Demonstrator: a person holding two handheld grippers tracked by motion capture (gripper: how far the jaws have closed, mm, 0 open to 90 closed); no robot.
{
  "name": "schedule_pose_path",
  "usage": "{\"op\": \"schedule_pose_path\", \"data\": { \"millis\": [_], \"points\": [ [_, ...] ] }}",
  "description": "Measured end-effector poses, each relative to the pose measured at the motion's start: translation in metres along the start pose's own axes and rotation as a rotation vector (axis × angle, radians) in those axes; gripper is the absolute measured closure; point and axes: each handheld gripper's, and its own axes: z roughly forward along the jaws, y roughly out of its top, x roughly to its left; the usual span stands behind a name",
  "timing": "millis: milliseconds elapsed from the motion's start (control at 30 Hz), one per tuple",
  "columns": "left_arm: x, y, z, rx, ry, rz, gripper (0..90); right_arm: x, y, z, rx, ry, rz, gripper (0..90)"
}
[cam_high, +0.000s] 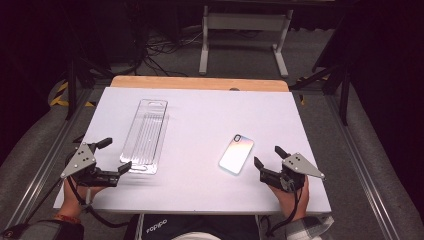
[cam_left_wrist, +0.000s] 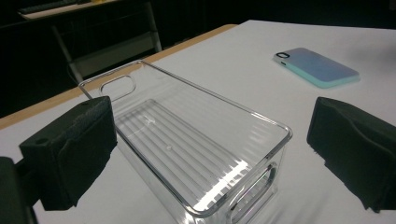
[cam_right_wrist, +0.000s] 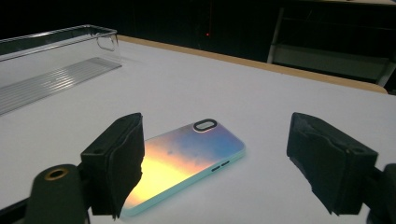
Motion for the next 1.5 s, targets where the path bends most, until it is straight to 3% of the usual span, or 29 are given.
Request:
{"op": "schedule_pose_path", "data": {
  "millis": [200,433,700,933,1233,1367,1500],
  "points": [
    [-0.002,0.000,-0.001,-0.002,-0.002,0.006,2.5,-0.001,0.001,-0.003,-0.013,-0.003,-0.004,26.0],
    [-0.002,-0.001,0.000,-0.006,-0.006,0.007,2.7,-0.002,0.004,-0.001,-0.008,0.051,-0.029,44.2],
    [-0.002,-0.001,0.000,-0.009,-0.004,0.006,2.8,0.003,0.007,0.001,0.000,0.063,-0.065,47.5],
    [-0.002,-0.001,0.001,-0.012,-0.006,0.012,2.8,0.003,0.014,0.002,-0.016,0.084,-0.071,60.2],
    [-0.003,-0.002,0.002,0.002,-0.009,0.022,2.8,0.010,0.033,0.017,0.017,0.160,-0.109,88.9],
    [-0.003,-0.002,0.002,0.004,-0.004,0.026,3.0,0.012,0.043,0.026,0.042,0.168,-0.138,90.0],
    [-0.003,-0.003,0.003,0.009,-0.002,0.019,3.1,0.017,0.056,0.041,0.038,0.220,-0.134,90.0]
  ]
}}
